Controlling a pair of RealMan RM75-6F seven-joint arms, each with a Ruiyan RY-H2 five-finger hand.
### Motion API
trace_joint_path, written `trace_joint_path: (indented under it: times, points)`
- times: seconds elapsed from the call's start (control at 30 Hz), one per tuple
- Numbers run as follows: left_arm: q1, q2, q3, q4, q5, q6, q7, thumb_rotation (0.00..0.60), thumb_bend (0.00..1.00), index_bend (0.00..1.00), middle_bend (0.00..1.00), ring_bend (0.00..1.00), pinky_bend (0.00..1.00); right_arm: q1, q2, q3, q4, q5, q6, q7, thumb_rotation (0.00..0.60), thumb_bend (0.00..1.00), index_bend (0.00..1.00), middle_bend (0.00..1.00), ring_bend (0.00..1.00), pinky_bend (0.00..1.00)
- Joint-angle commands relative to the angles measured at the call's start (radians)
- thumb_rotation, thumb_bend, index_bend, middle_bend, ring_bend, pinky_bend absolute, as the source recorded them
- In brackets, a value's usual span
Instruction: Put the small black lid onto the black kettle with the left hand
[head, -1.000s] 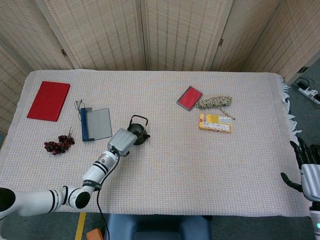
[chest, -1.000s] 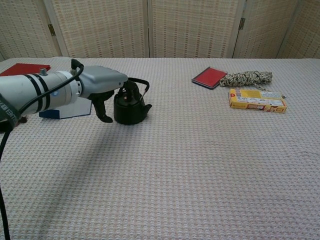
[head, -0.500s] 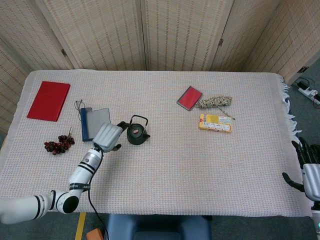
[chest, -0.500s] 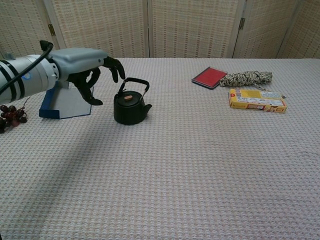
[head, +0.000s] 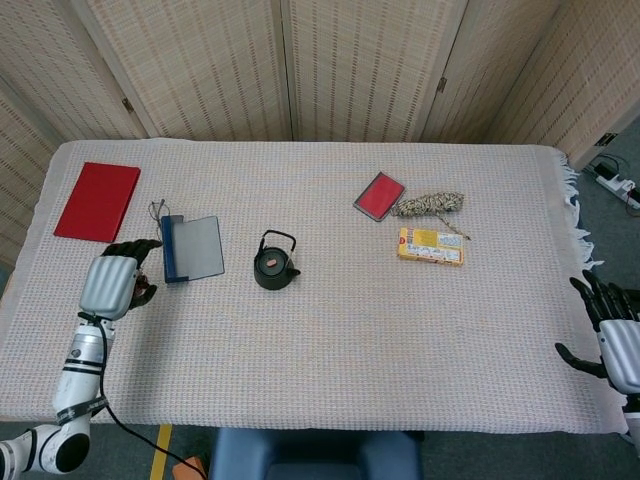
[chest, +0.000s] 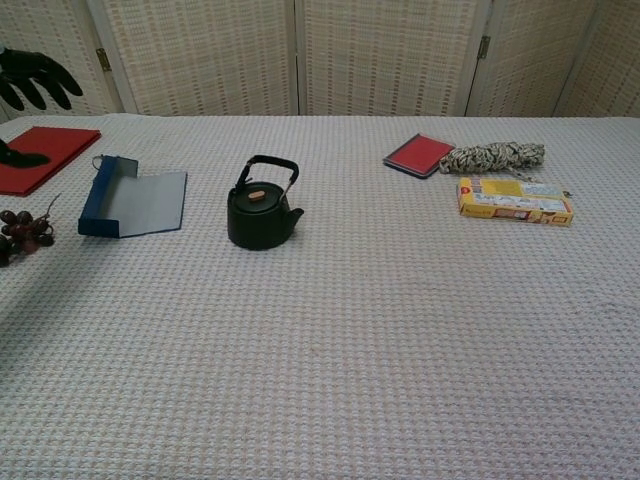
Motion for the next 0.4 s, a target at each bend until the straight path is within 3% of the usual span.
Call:
trace_joint_path:
  times: [0.03, 0.4]
  points:
    - [0.075, 0.022, 0.053, 0.016, 0.061, 0.06, -0.021, 0.6, 0.22, 0.23, 0.25, 0.24, 0.24, 0.003, -0.003, -0.004, 0.003, -0.02, 0.015, 0.003, 0.6, 0.26, 0.0, 0.0, 0.07, 0.0]
    - [0.238, 0.05, 0.124, 0.01, 0.204, 0.209, -0.057, 0.6, 0.22, 0.23, 0.24, 0.23, 0.2, -0.01, -0.007, -0.019, -0.046, -0.033, 0.042, -0.054, 0.6, 0.26, 0.0, 0.0, 0.07, 0.0]
